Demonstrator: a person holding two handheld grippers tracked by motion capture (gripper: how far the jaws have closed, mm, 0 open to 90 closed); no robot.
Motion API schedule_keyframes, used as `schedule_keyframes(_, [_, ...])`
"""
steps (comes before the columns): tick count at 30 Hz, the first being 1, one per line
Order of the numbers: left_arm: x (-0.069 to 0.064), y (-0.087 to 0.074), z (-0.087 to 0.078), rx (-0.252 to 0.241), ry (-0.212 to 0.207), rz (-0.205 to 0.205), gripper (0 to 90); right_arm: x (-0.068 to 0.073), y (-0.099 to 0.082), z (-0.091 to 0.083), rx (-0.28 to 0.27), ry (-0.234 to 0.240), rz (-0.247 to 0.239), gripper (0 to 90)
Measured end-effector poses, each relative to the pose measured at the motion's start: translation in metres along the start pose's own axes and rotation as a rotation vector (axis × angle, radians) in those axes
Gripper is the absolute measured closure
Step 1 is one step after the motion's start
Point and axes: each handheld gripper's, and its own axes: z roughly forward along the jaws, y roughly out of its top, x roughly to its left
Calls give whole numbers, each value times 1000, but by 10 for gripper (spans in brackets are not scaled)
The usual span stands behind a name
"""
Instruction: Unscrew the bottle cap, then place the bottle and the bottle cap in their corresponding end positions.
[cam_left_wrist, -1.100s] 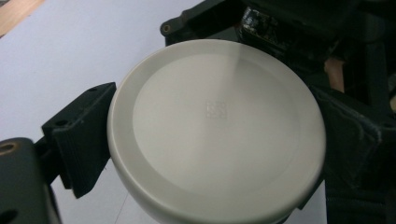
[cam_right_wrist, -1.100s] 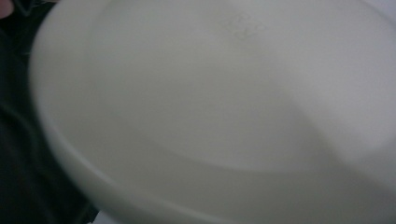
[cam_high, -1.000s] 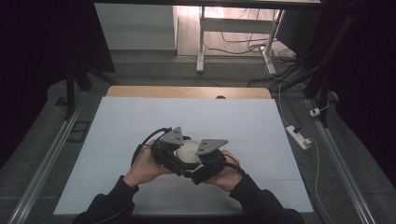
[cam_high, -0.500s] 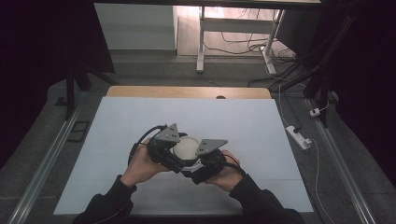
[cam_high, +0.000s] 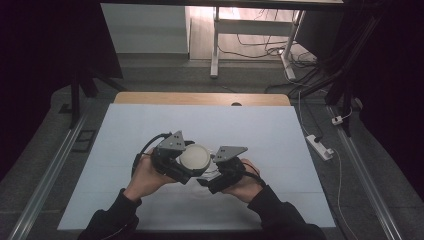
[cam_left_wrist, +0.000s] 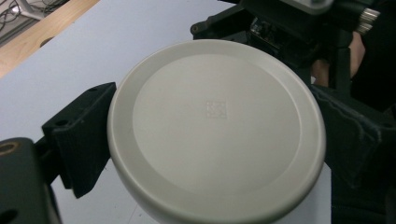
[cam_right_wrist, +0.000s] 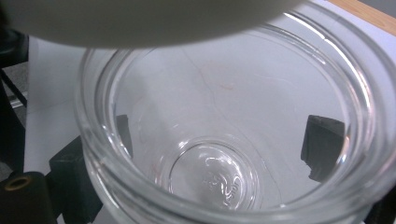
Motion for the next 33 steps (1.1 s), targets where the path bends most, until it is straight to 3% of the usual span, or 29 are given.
schedule_keyframes(23, [-14,-8,-7,-21,-39,-1,78,-15,1,-3,-5,-39,31,66])
schedule_keyframes(33, [-20,-12,-8,-25,-54,3,78,-29,5,-3,-17,-67,54,66])
